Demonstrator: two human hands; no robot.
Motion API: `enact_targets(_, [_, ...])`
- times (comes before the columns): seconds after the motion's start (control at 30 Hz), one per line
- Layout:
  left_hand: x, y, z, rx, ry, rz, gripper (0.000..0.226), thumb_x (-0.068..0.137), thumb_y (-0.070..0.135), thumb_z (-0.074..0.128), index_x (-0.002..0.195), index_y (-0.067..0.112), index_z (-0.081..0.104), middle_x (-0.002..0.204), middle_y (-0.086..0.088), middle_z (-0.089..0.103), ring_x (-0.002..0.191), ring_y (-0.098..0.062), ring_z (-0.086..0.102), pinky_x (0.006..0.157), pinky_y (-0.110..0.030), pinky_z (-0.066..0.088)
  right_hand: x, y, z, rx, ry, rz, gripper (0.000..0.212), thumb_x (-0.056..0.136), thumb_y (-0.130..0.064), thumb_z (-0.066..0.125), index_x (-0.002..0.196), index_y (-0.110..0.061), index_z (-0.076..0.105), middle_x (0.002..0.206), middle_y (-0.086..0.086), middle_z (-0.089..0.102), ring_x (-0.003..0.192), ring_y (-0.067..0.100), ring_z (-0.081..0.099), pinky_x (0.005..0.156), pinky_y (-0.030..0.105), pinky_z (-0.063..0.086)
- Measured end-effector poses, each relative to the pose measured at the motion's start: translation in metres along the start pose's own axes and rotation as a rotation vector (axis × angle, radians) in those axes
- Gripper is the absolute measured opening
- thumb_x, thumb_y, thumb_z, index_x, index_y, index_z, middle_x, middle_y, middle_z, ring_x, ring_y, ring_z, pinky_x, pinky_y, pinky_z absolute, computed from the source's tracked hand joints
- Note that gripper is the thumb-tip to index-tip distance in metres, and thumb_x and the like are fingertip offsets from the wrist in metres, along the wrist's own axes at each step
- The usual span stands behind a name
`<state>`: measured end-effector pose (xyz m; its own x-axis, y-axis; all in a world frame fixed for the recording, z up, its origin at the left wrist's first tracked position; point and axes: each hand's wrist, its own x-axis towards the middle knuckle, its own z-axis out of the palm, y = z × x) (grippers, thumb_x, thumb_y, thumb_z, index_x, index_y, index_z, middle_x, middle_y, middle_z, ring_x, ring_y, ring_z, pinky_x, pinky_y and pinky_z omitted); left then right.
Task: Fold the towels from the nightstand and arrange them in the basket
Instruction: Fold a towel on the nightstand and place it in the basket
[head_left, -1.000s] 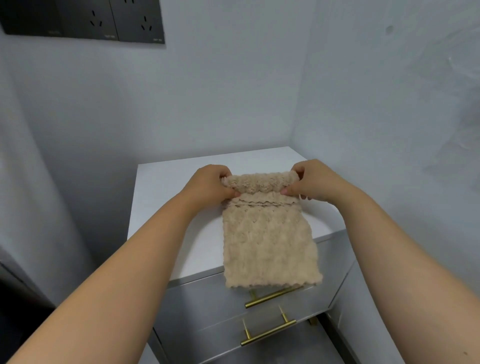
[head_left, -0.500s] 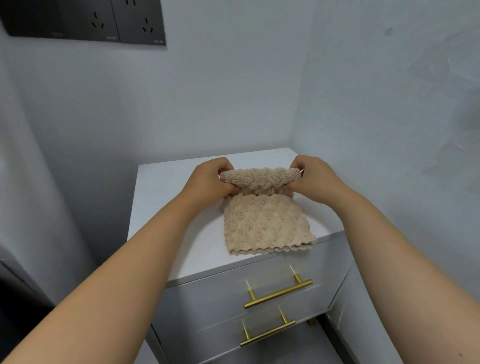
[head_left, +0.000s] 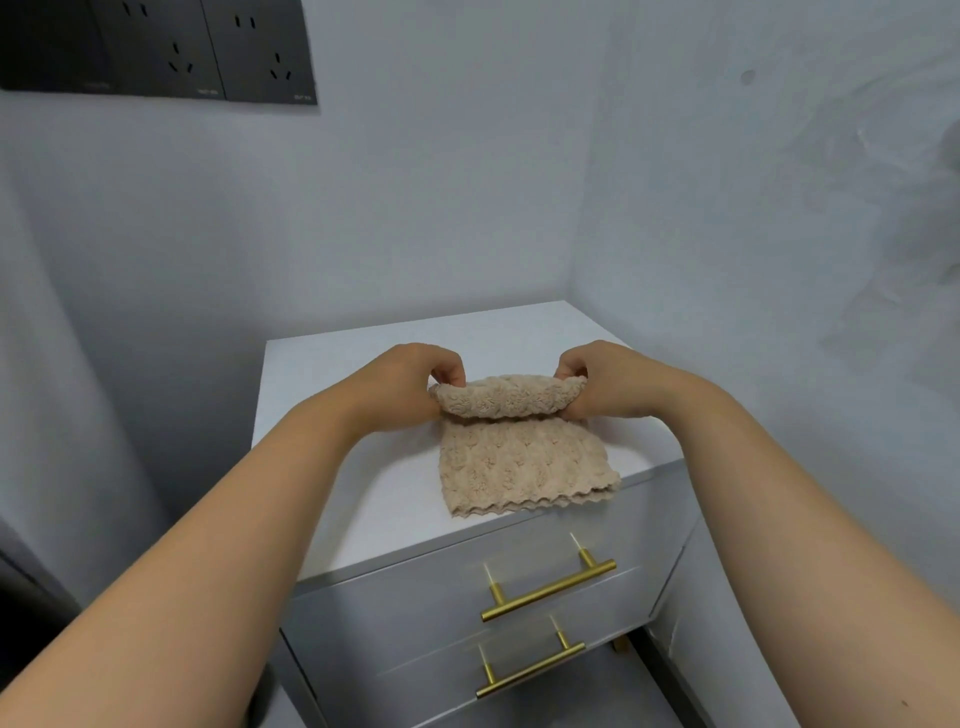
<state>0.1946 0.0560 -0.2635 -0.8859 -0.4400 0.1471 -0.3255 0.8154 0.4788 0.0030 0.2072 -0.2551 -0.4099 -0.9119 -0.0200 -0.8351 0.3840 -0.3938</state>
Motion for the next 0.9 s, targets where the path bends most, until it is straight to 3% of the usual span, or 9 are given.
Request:
enact_targets(0.1, [-0.003,0.001,-0.005,-0.025,-0.035,-0.047,0.043,0.077,-0.007,0.044,0.083,0.028,0.067,0.102,0.012,0.063,0.101,-0.007,0.053,0.092,-0.025,0.042,-0.002,-0.001,-0.001,-0.012,-0.03,0.02,0.021,0.075,-0.019,0.071,0.092,-0.011,0.062,0.092,0.002,0.062,0.08,0.017,0.053,0.067,0.03,0.041])
enact_targets(0.17, [-0.006,0.004,-0.007,-0.073,-0.062,-0.079,0.044,0.079,-0.005,0.041,0.081,0.027,0.071,0.102,0.009,0.065,0.099,-0.005,0.056,0.089,-0.024,0.042,-0.005,-0.002,-0.004,-0.035,-0.096,0.039,0.024,0.076,-0.028,0.072,0.094,-0.015,0.062,0.093,-0.003,0.06,0.084,0.016,0.054,0.072,0.03,0.043])
enact_targets(0.27, [-0.006,0.007,-0.007,-0.078,-0.082,-0.101,0.024,0.088,0.014,0.051,0.08,0.02,0.073,0.095,0.003,0.07,0.087,-0.008,0.06,0.081,-0.024,0.045,-0.011,-0.006,-0.014,-0.054,-0.205,0.066,0.035,0.077,-0.05,0.07,0.094,-0.021,0.061,0.1,-0.011,0.056,0.098,0.012,0.052,0.087,0.031,0.042])
enact_targets(0.4, [-0.001,0.01,-0.001,0.01,-0.058,-0.096,0.034,0.087,0.039,0.063,0.072,0.009,0.07,0.088,-0.007,0.071,0.087,-0.024,0.062,0.081,-0.036,0.049,-0.013,-0.014,-0.018,0.04,-0.06,-0.003,0.035,0.086,-0.054,0.057,0.091,-0.019,0.06,0.11,-0.007,0.058,0.112,0.012,0.05,0.096,0.034,0.039])
enact_targets(0.57, [0.002,0.016,0.008,0.108,-0.024,-0.078,0.032,0.081,0.041,0.072,0.074,0.01,0.069,0.09,-0.005,0.07,0.088,-0.02,0.062,0.075,-0.032,0.048,-0.012,-0.019,0.002,-0.037,-0.239,0.011,0.036,0.095,-0.044,0.051,0.088,-0.009,0.045,0.084,0.005,0.049,0.071,0.017,0.047,0.058,0.02,0.031])
enact_targets(0.63, [0.004,0.017,0.009,0.14,0.009,-0.053,0.032,0.079,0.041,0.073,0.073,0.009,0.068,0.089,-0.005,0.068,0.087,-0.02,0.06,0.075,-0.032,0.047,-0.011,-0.017,0.001,-0.045,-0.234,0.002,0.033,0.093,-0.043,0.053,0.087,-0.011,0.046,0.085,0.004,0.048,0.07,0.016,0.043,0.06,0.022,0.03])
enact_targets(0.7, [0.003,0.017,0.009,0.135,0.031,-0.027,0.029,0.077,0.039,0.075,0.071,0.014,0.063,0.09,0.0,0.062,0.087,-0.015,0.056,0.075,-0.03,0.045,-0.008,-0.012,-0.004,-0.022,-0.177,0.005,0.031,0.089,-0.043,0.061,0.088,-0.013,0.051,0.091,-0.008,0.052,0.077,0.01,0.047,0.075,0.026,0.036])
enact_targets(0.8, [0.002,0.013,0.009,0.055,-0.007,-0.065,0.03,0.078,0.04,0.074,0.089,0.019,0.057,0.094,0.008,0.054,0.085,-0.007,0.051,0.072,-0.024,0.04,-0.006,-0.006,-0.008,0.057,-0.149,0.011,0.025,0.084,-0.033,0.07,0.101,-0.024,0.054,0.107,-0.005,0.055,0.101,0.015,0.053,0.094,0.035,0.043])
enact_targets(0.9, [0.001,0.012,0.007,-0.003,-0.117,-0.135,0.051,0.08,0.045,0.071,0.121,0.023,0.052,0.112,0.006,0.054,0.097,-0.01,0.052,0.079,-0.022,0.039,-0.007,-0.004,-0.006,0.119,-0.171,0.027,0.038,0.082,-0.026,0.073,0.114,-0.025,0.051,0.113,-0.004,0.052,0.104,0.017,0.053,0.096,0.034,0.044])
